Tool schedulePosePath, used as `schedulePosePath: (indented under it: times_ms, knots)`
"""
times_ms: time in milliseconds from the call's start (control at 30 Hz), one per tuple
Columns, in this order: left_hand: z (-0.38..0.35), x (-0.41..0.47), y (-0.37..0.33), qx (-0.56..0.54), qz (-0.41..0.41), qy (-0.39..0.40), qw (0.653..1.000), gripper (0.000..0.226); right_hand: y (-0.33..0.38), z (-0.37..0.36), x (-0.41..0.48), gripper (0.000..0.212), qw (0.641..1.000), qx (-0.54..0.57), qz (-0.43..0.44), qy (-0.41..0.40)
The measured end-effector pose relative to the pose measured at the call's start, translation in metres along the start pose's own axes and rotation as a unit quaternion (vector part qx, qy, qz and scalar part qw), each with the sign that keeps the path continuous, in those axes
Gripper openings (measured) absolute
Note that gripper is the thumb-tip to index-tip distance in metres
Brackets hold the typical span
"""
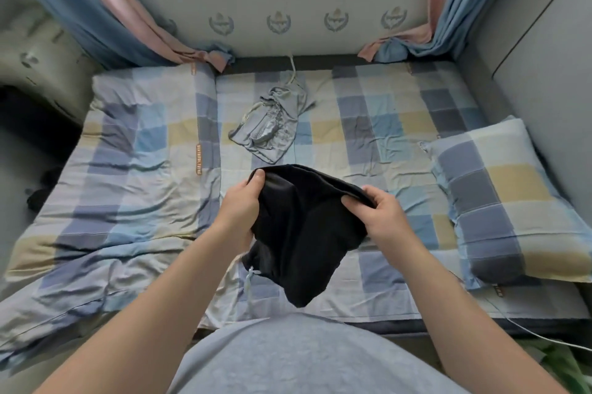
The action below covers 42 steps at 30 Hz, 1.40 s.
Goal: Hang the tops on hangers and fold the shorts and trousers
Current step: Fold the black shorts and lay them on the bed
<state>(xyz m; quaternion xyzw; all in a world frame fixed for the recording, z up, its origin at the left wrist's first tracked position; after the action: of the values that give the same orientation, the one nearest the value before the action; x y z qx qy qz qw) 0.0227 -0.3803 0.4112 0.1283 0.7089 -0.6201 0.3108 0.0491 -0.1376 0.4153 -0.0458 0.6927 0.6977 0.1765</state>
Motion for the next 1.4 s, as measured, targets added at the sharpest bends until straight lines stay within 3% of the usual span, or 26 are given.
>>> schedulePosePath:
  times_ms: [133,233,333,400,433,567,667,733,867,967,1033,1100,1200,1333,1400]
  knots:
    - [-0.001,-0.013,-0.023,-0.036,-0.031,0.164,0.985,0.026,0.044,-0.067,-0.009,0.006,0.996,-0.008,0.067,0.05]
    - [0.005,-0.023,-0.031,-0.001,-0.064,0.27,0.961,0.015,0.072,-0.104,-0.016,0.01,0.992,-0.021,0.103,0.068]
    - [0.023,-0.021,-0.04,-0.004,-0.089,0.323,0.942,0.045,0.092,-0.126,-0.024,0.013,0.991,-0.014,0.115,0.063]
    - [0.032,-0.014,-0.041,0.048,-0.133,0.306,0.942,0.061,0.103,-0.141,-0.03,0.014,0.989,-0.015,0.13,0.066]
    - [0.036,-0.011,-0.04,0.081,-0.158,0.285,0.942,0.057,0.108,-0.151,-0.032,0.015,0.987,-0.019,0.142,0.069]
    - [0.061,0.004,-0.046,0.119,-0.198,0.192,0.954,0.015,0.108,-0.178,-0.035,0.013,0.985,-0.007,0.158,0.069]
    - [0.088,0.01,-0.062,0.09,-0.206,0.153,0.962,0.018,0.091,-0.189,-0.032,0.015,0.985,0.064,0.128,0.097]
    - [0.107,0.013,-0.074,0.042,-0.201,0.127,0.97,0.016,0.074,-0.198,-0.031,0.032,0.984,0.08,0.099,0.125]
    - [0.127,0.014,-0.099,-0.025,-0.2,0.127,0.971,0.011,0.016,-0.23,-0.037,0.054,0.981,-0.005,-0.009,0.195]
    - [0.138,0.017,-0.113,-0.052,-0.193,0.11,0.974,0.011,-0.029,-0.252,-0.048,0.023,0.963,-0.131,-0.072,0.224]
    - [0.148,0.022,-0.117,-0.076,-0.19,0.098,0.974,0.011,-0.048,-0.251,-0.044,0.007,0.961,-0.179,-0.09,0.19]
    - [0.155,0.026,-0.117,-0.092,-0.181,0.107,0.973,0.012,-0.057,-0.243,-0.037,0.005,0.965,-0.193,-0.102,0.149]
    - [0.163,0.031,-0.11,-0.019,-0.189,0.105,0.976,0.027,-0.05,-0.237,-0.032,0.012,0.974,-0.158,-0.116,0.113]
    - [0.162,0.039,-0.075,0.141,-0.125,0.13,0.974,0.086,-0.03,-0.23,-0.024,0.019,0.991,-0.045,-0.121,0.036]
    - [0.158,0.038,-0.053,0.191,-0.09,0.17,0.963,0.091,-0.016,-0.227,-0.02,0.022,0.993,0.003,-0.121,0.001]
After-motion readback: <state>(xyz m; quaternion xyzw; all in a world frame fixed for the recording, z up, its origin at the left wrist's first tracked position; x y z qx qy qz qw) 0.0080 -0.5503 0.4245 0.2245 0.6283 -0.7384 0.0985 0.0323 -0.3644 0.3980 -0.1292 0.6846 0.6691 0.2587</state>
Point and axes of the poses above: each hand's wrist, its own x-axis towards the middle knuckle, its own z-axis out of the back of the hand, y = z × x, the point moved 7 cm from there along x, towards the middle knuckle, and after that the axes turned 7 degrees about -y, right-handed, at the moved point
